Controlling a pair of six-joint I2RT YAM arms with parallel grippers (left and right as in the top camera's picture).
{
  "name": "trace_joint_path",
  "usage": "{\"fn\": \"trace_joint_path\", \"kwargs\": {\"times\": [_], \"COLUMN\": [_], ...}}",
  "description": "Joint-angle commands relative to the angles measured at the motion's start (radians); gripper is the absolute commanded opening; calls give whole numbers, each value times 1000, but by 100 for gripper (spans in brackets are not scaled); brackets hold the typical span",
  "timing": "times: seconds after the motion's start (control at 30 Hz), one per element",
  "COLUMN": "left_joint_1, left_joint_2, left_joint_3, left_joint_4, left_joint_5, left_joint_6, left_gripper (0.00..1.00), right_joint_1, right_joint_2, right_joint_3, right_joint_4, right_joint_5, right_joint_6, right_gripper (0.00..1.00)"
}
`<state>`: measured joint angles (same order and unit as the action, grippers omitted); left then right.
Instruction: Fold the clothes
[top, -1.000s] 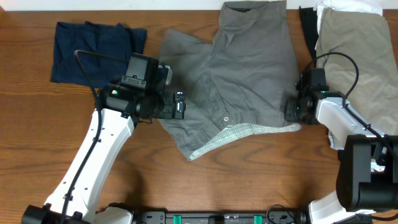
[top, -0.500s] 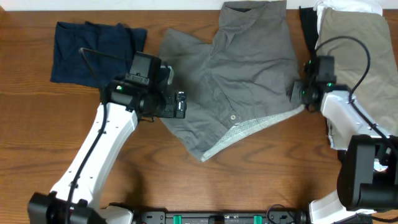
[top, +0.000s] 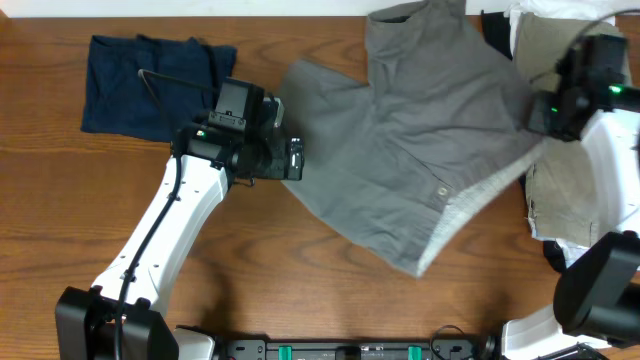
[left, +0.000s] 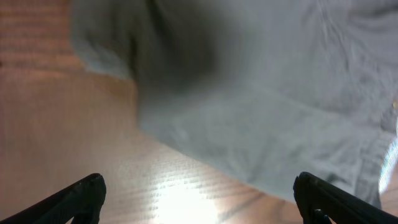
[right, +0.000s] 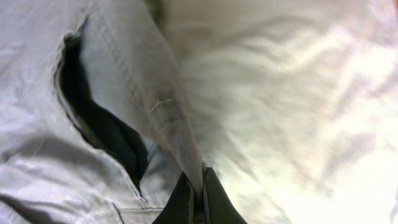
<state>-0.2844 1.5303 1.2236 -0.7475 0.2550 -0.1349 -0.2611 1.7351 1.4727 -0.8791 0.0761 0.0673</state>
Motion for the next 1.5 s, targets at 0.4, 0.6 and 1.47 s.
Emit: {"fn": "trace_joint_path", "kwargs": {"times": [0.4,0.6,1.47], "left_joint_1": [45,104,140], "left_joint_2": [213,311,416], "left_joint_3": [13,13,13], "left_joint_4": [201,268,195], "left_joint_5": [-5,78,-18], "left_joint_6": [6,7,-88], "left_gripper": [98,97,6], "right_joint_1": [-182,-146,116], "right_joint_2": [11,3,-9], "right_joint_3": [15,19,19], "right_joint_4": [26,13,31], "right_joint_5": [-130,-217,-227], "right_joint_6": [-24,-24,-24], "right_gripper": [99,99,99]}}
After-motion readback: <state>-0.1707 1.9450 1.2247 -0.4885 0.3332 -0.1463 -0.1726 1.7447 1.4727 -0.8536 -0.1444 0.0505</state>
